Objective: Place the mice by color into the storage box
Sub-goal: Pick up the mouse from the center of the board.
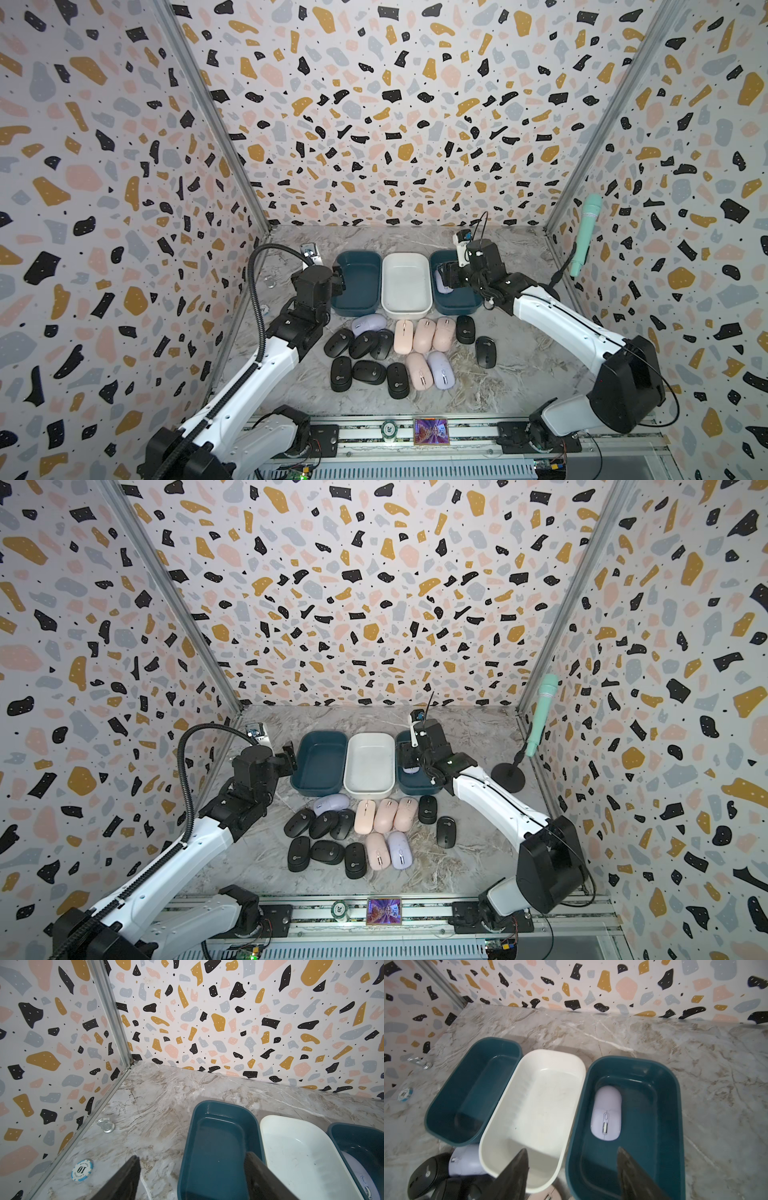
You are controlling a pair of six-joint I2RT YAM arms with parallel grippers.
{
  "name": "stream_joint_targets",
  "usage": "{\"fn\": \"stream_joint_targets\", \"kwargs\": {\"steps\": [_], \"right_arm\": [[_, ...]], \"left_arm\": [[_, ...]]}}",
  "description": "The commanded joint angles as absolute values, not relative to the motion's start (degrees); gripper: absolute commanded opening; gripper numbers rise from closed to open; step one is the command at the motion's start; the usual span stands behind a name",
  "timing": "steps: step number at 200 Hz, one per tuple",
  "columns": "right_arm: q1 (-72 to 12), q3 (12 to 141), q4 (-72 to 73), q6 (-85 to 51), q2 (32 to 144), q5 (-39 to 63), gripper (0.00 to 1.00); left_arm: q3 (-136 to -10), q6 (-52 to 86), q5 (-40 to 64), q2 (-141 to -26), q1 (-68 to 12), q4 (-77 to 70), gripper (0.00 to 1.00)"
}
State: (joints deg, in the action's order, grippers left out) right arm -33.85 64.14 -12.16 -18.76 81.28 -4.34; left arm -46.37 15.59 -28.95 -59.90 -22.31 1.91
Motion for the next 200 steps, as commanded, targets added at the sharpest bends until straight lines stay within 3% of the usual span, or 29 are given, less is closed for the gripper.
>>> {"fn": "stream_joint_targets", "kwargs": {"steps": [1, 83, 131, 200], "right_arm": [[-37.2, 60.1, -17.2, -21.8, 75.9, -7.9, 0.68], [-50.8, 49.3, -25.2, -34.6, 67.0, -14.9, 0.66], [-58.9, 46.7, -28.6, -41.6, 67.6, -15.7, 0.66], [-63.0, 42.2, -29.5, -46.6, 73.6, -12.6, 0.65]], "left_arm": [[-47.0, 15.0, -27.8, -61.6, -22.6, -0.4, 0.77], [-49.0, 15.4, -26.2, -63.9, -22.7, -0.1, 0.77], [-49.8, 16.1, -21.2, -63.8, -22.7, 1.8, 0.77], [-46.3, 16.0, -13.7, -63.9, -24.2, 4.2, 0.76]]}}
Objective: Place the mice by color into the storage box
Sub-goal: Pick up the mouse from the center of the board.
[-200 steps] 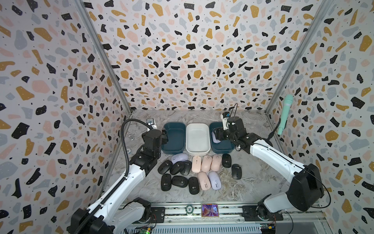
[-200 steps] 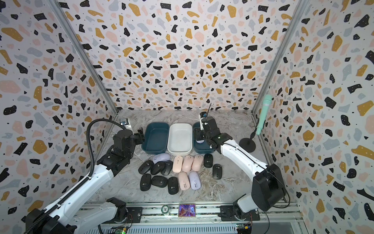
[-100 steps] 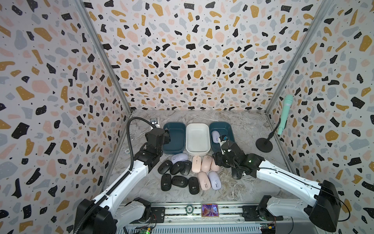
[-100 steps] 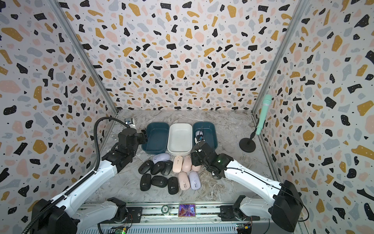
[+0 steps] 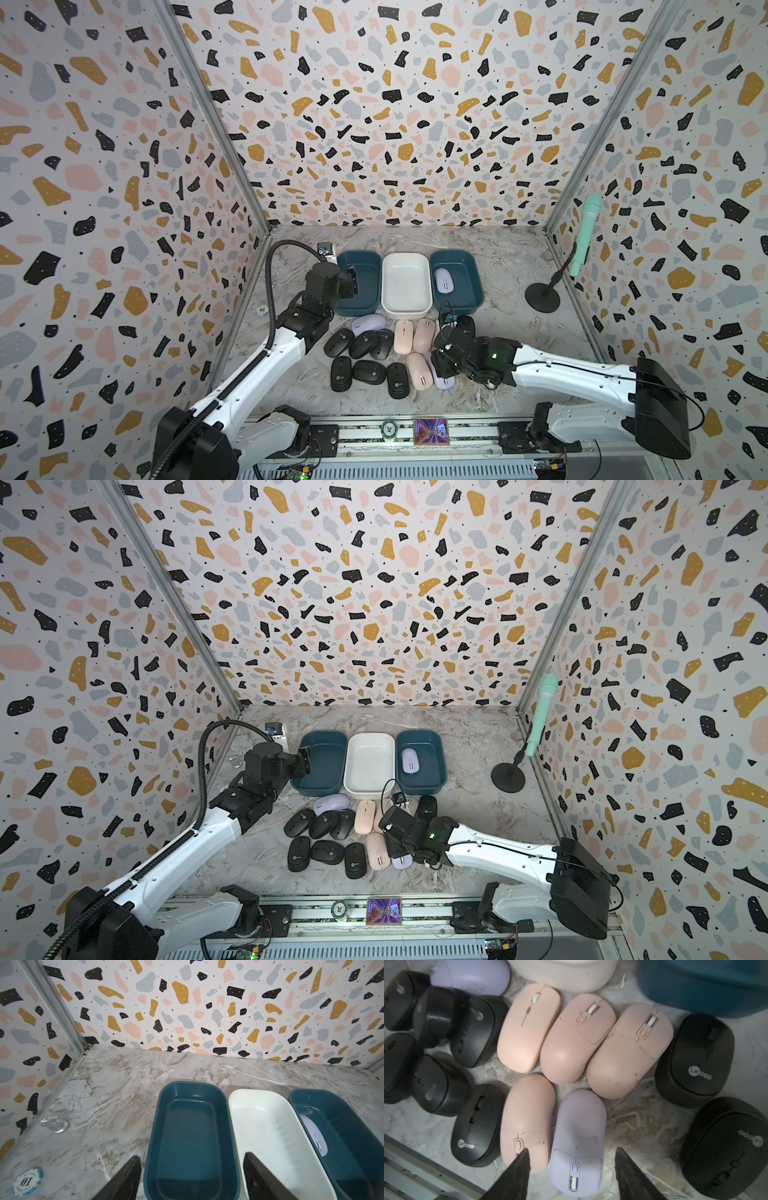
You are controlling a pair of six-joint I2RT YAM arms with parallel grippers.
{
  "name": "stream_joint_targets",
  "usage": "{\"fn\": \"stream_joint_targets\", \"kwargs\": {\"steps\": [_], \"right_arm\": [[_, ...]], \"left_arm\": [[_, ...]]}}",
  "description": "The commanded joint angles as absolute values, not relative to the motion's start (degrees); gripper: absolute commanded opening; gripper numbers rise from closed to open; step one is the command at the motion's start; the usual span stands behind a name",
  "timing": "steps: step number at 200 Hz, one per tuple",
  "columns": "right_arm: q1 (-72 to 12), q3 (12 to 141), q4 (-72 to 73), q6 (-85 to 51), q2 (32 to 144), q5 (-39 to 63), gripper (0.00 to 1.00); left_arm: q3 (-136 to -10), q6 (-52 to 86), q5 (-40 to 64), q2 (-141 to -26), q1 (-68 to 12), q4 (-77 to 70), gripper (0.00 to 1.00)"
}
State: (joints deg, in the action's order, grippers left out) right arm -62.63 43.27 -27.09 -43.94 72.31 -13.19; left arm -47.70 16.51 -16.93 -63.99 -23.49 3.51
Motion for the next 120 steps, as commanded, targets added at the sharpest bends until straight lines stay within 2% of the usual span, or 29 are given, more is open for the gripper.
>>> {"fn": "stream_joint_targets", "kwargs": {"steps": [1, 120], "right_arm": [[-63.0, 42.2, -29.5, -46.6, 73.7, -12.6, 0.65], [-63.1, 41.4, -26.6, -47.1, 80.3, -10.1, 0.65]], "left_arm": [[-46.2, 16.0, -13.6, -64.0, -24.2, 4.2, 0.76], [-45.9, 14.9, -15.6, -65.0, -26.3, 5.0, 0.76]]}}
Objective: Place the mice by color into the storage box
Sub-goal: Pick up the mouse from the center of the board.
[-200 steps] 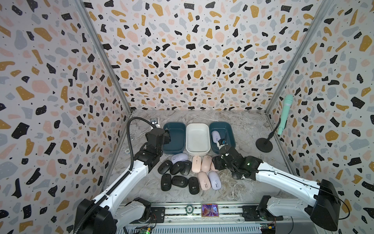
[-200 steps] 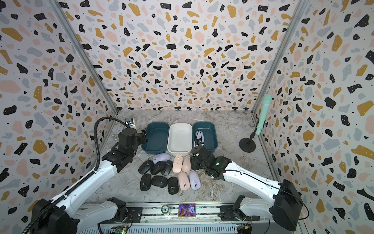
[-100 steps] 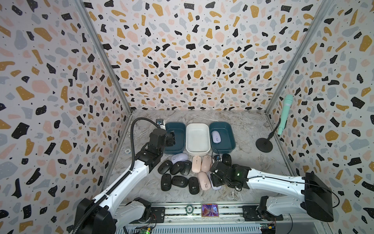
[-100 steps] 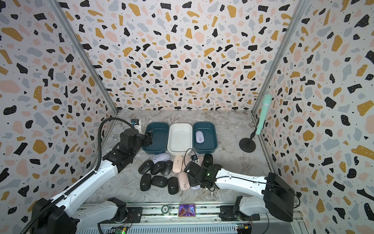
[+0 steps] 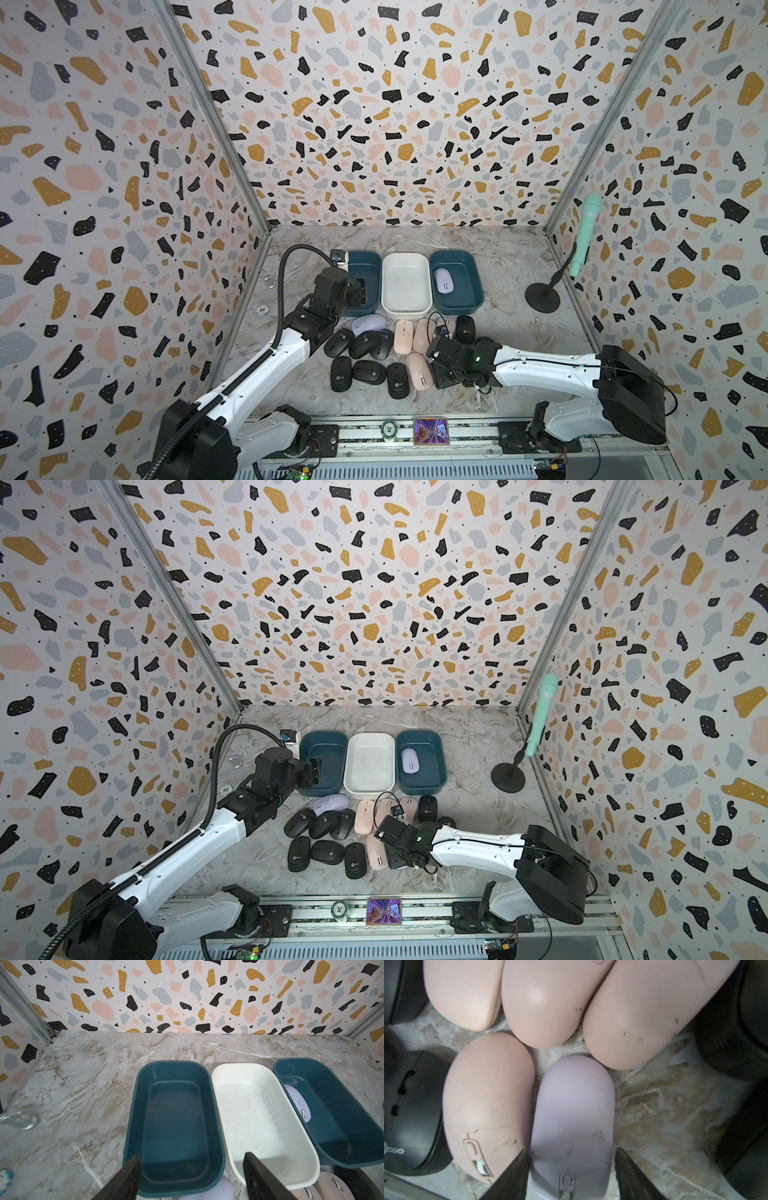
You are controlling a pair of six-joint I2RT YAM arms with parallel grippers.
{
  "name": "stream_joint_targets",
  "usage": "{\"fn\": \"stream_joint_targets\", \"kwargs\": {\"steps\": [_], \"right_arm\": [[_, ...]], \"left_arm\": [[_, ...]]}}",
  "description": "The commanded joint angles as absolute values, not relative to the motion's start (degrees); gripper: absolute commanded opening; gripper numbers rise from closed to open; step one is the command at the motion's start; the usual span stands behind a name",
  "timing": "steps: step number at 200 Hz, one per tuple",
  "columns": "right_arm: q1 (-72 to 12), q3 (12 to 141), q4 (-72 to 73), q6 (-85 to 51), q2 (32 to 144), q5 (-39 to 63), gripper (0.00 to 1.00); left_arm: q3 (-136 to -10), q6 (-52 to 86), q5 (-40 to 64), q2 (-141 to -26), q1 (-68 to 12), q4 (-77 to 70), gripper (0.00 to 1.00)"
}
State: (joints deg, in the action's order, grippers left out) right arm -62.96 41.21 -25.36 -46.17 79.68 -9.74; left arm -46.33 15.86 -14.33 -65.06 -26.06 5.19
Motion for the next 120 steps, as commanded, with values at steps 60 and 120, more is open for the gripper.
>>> {"fn": "stream_joint_targets", "kwargs": {"steps": [60, 120], "right_arm": [[-63.1, 42.7, -28.0, -47.1, 83.8, -11.8, 0.64], [-62.8, 42.1, -26.2, -46.2, 85.8, -10.7, 0.59]], "left_arm": [[-45.9, 14.8, -16.0, -64.6, -26.4, 5.2, 0.76], [-45.9, 14.8, -16.3, -64.7, -26.5, 5.2, 0.76]]}}
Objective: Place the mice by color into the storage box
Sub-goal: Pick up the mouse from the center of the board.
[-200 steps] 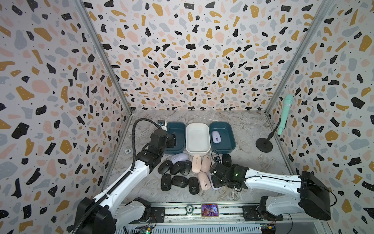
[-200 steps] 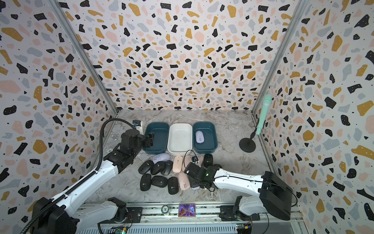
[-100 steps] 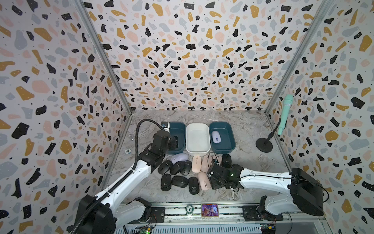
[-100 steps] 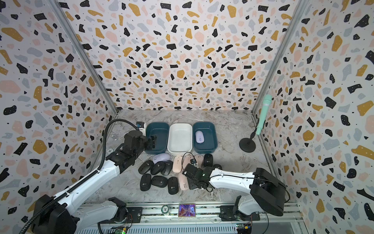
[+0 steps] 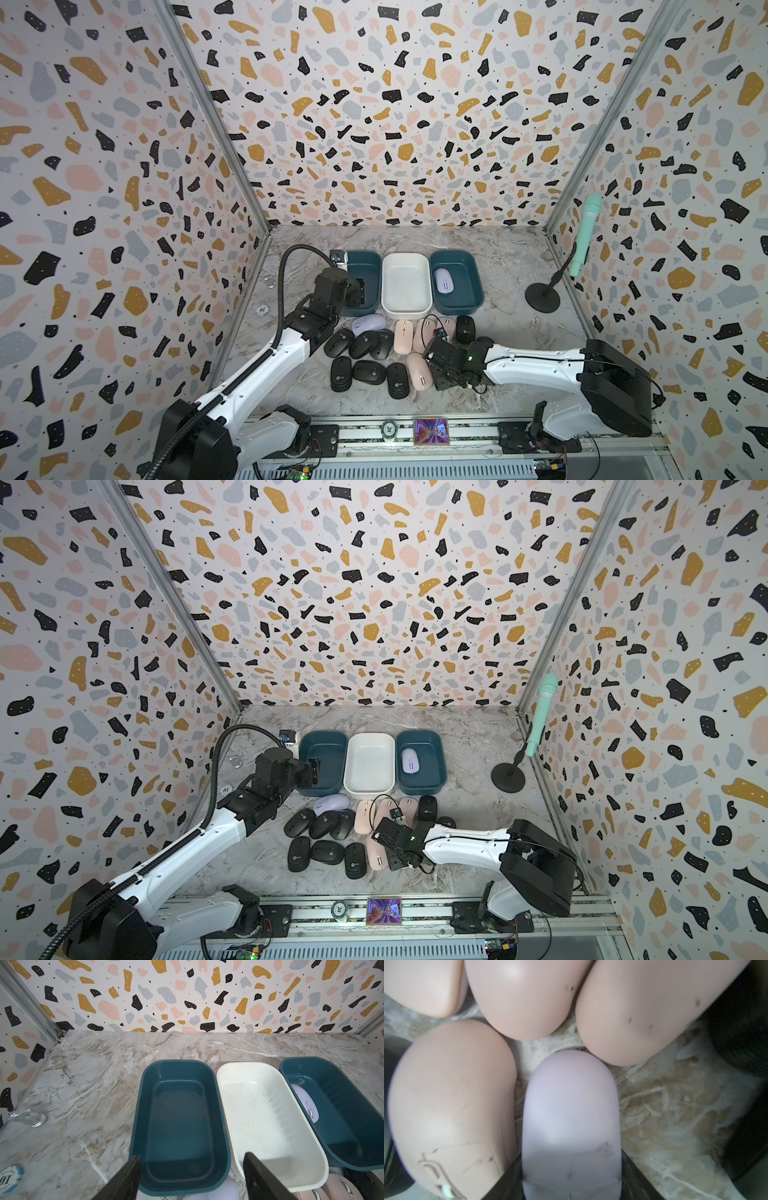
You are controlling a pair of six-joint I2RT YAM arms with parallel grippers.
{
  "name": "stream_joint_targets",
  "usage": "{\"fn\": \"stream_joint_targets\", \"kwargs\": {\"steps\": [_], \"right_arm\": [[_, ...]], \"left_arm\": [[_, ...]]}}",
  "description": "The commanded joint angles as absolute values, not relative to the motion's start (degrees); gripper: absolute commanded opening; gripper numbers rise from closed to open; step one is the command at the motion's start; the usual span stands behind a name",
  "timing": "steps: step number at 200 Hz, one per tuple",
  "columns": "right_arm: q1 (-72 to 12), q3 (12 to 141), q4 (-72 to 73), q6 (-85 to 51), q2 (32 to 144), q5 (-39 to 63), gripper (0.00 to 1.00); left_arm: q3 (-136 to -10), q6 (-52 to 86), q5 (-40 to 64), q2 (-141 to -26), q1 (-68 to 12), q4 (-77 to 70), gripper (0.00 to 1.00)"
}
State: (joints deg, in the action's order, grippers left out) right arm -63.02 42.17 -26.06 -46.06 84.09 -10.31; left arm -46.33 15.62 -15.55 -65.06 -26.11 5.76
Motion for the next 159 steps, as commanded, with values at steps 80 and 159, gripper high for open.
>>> {"fn": "stream_joint_targets", "kwargs": {"steps": [80, 159], "right_arm": [[-61.2, 44.0, -29.5, -46.1, 80.6, -13.3, 0.47], [-56.0, 45.9, -30.8, -44.1, 72.2, -12.9, 0.48]], "left_arm": [[-46.0, 14.7, -16.3, -64.4, -26.5, 5.3, 0.76], [-45.9, 14.7, -16.5, -64.1, -26.5, 5.4, 0.76]]}}
